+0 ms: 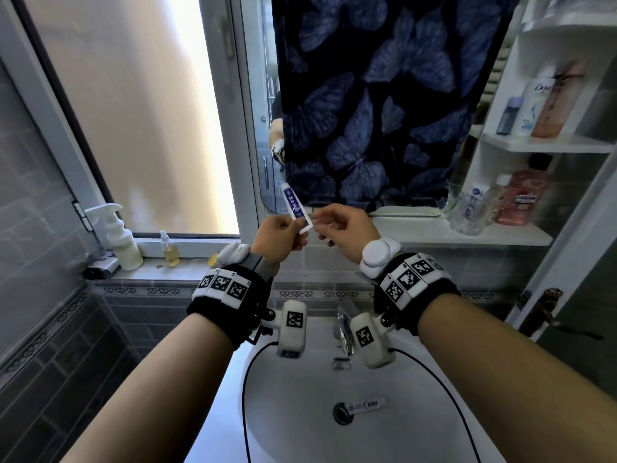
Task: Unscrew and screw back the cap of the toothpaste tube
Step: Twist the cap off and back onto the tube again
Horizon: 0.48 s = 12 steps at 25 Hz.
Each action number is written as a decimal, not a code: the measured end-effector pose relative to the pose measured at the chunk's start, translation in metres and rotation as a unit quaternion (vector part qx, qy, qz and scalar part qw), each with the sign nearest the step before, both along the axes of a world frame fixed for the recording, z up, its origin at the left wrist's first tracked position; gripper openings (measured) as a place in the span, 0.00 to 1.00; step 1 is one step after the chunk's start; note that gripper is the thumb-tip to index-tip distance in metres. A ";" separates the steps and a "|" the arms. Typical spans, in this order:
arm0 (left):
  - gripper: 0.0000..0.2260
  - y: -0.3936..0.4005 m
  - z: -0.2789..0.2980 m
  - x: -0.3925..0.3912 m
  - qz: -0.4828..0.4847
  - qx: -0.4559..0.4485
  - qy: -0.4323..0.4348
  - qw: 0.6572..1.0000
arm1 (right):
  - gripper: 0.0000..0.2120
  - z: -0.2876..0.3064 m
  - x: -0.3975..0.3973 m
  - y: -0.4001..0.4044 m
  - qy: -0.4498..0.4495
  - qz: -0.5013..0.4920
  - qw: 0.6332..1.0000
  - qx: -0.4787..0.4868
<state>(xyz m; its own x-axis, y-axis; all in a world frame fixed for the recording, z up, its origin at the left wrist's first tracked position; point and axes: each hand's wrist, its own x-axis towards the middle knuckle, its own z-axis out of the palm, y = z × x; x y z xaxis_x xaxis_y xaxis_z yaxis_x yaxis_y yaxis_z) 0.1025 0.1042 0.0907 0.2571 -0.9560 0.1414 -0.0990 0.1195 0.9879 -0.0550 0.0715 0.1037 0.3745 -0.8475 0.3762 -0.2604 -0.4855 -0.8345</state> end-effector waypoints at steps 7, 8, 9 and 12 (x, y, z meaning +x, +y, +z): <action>0.10 0.004 0.006 -0.004 -0.028 -0.010 0.031 0.999 | 0.06 0.005 -0.009 -0.003 0.015 0.011 0.997 -0.070; 0.10 0.005 0.006 -0.005 -0.030 -0.012 0.039 0.999 | 0.06 0.006 -0.012 -0.002 0.021 0.014 0.997 -0.077; 0.10 0.006 0.006 -0.007 -0.031 -0.012 0.040 0.999 | 0.07 0.007 -0.014 -0.002 0.030 0.019 0.996 -0.082; 0.10 0.007 0.011 -0.009 -0.040 -0.011 0.028 0.999 | 0.07 0.010 -0.019 -0.002 0.047 0.021 0.995 -0.083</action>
<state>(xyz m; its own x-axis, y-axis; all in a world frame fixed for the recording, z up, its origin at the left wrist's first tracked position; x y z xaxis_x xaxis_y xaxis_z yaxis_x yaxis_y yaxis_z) 0.0933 0.1108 0.1015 0.1883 -0.9704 0.1509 -0.0329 0.1474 0.9885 -0.0739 0.0694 0.1138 0.4491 -0.7592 0.4711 -0.3095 -0.6269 -0.7150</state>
